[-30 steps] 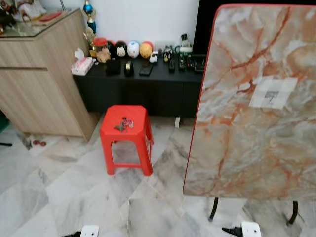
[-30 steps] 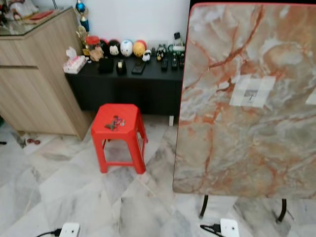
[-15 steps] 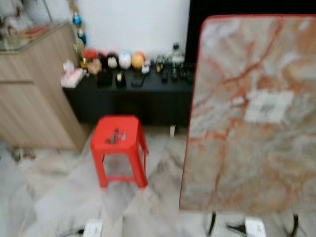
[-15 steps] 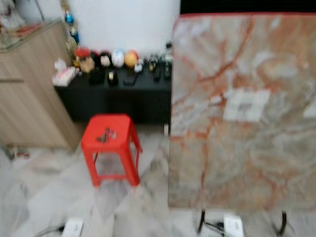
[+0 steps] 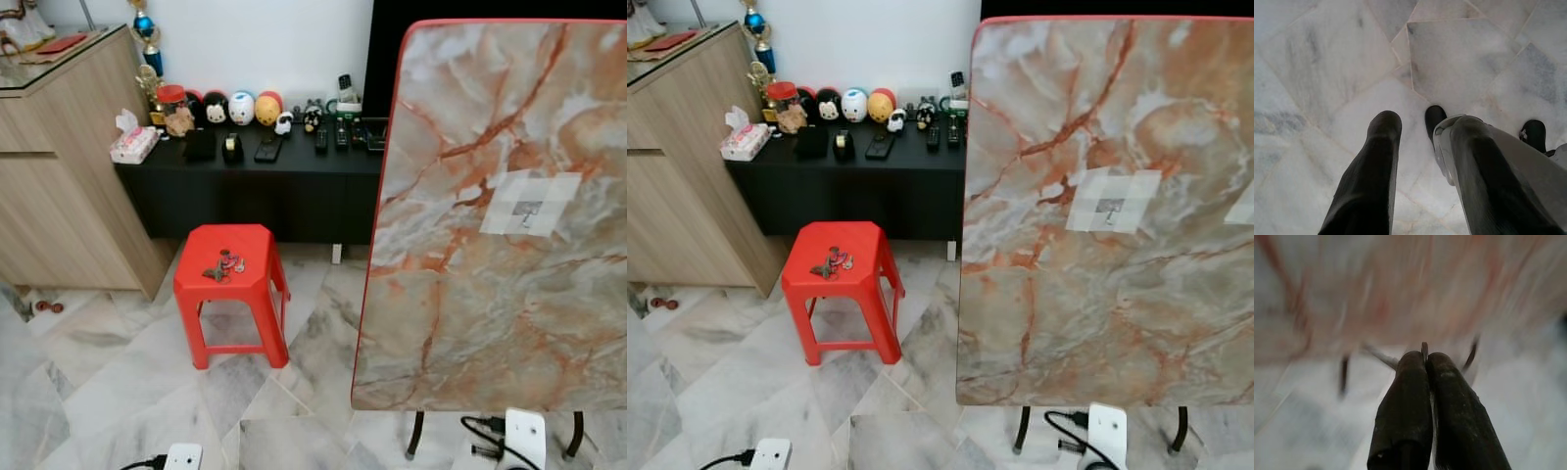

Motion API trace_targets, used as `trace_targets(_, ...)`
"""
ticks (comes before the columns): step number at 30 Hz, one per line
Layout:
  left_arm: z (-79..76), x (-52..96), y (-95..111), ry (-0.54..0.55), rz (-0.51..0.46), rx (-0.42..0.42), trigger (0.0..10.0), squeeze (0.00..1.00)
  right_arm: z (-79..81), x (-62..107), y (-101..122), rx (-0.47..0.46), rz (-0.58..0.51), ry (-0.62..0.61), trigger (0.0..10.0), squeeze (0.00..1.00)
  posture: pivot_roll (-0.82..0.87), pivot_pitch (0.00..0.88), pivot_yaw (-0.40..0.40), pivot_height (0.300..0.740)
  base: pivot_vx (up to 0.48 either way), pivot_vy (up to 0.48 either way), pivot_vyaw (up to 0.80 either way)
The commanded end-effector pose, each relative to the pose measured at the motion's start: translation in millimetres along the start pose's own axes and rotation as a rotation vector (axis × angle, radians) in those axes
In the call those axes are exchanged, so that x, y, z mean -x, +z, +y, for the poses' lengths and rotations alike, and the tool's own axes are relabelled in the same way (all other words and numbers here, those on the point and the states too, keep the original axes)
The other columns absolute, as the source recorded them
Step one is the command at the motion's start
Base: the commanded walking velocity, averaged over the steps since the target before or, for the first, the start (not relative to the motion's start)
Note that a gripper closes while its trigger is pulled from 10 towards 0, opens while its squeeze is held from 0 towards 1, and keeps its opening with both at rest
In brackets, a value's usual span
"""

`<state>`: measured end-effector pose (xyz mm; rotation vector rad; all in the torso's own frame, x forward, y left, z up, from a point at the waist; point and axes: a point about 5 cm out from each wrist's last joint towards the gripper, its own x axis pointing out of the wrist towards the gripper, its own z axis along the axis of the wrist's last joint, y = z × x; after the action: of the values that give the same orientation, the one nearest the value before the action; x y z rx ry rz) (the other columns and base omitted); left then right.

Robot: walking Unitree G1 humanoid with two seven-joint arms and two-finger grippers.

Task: Hang keys on a hook

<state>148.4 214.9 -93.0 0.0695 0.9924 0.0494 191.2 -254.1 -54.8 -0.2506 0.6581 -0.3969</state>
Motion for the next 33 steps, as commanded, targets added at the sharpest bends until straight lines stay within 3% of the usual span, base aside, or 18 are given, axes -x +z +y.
trace_targets(1,3.0,0.9,-3,0.01,0.012,-0.007,10.0,0.0,-10.3,-7.9,41,0.105,-0.231,-0.096,10.0,0.0,-0.13,0.0,-0.021,0.74,0.0,0.0,0.0)
trace_targets(4,3.2,0.9,-3,0.013,0.01,-0.005,10.0,0.0,-21.3,-3.6,75,0.203,-0.465,-0.187,10.0,0.0,-0.13,0.0,-0.025,0.74,0.0,0.0,0.0)
trace_targets(6,3.2,1.0,-3,0.014,0.01,-0.005,10.0,0.0,-23.1,-0.6,82,0.22,-0.522,-0.2,10.0,0.0,-0.13,0.0,-0.026,0.74,0.0,0.0,0.0)
trace_targets(8,3.3,1.0,-3,0.014,0.009,-0.007,10.0,0.0,-23.2,11.2,99,0.308,-0.68,-0.222,10.0,0.0,-0.13,0.0,-0.026,0.74,0.0,0.0,0.0)
trace_targets(12,3.4,1.1,-3,0.014,0.007,-0.009,10.0,0.0,-24.8,31.5,119,0.397,-0.846,-0.299,10.0,0.0,-0.13,0.0,-0.027,0.74,0.0,0.0,0.0)
trace_targets(20,2.8,1.0,-3,0.012,0.004,-0.007,10.0,0.0,-23.9,46.1,146,0.499,-0.954,-0.408,10.0,0.0,-0.14,0.0,-0.024,0.74,0.0,0.0,0.0)
trace_targets(26,2.2,0.9,-3,0.01,0.005,-0.003,10.0,0.0,-19.2,38.5,171,0.59,-0.961,-0.46,10.0,0.0,-0.15,0.0,-0.022,0.74,0.0,0.0,0.0)
trace_targets(33,2.7,0.9,-2,0.01,0.003,0.003,10.0,0.0,-17.3,33.3,185,0.578,-0.929,-0.506,10.0,0.0,-0.15,0.0,-0.016,0.74,0.0,0.0,0.0)
